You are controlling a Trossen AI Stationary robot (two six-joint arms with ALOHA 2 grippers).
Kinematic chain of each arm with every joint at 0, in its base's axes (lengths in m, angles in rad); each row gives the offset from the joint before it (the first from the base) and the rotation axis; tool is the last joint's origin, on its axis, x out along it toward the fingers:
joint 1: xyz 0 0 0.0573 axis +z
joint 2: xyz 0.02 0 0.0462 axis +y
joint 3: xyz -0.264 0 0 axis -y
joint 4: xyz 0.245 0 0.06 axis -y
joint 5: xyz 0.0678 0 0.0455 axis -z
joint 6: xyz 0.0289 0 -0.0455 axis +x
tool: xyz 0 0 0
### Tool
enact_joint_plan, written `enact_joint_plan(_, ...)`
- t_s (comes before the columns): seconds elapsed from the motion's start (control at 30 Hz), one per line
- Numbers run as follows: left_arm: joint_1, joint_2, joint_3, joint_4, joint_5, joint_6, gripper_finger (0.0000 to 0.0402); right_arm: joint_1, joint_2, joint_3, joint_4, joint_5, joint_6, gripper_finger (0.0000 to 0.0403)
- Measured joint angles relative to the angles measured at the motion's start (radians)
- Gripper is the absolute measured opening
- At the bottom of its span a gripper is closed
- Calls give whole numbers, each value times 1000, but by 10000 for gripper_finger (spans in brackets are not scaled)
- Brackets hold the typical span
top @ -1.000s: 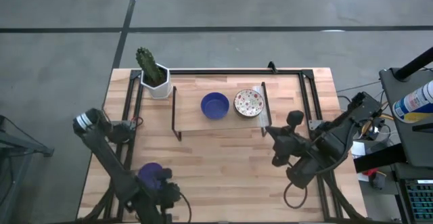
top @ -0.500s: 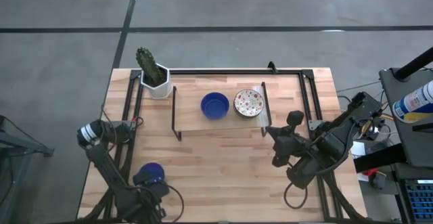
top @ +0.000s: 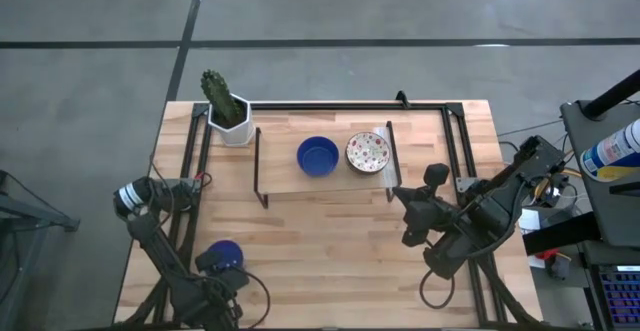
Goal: Pick & Place Mini bowls
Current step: Stack the blue bowl on the stacked blue bowl on the shelf
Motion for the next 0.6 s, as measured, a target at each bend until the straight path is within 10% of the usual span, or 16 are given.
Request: enact_joint_plan(0.6, 10, 0, -126, 76, 17, 39, 62, 0, 0, 0, 0, 0, 0, 9)
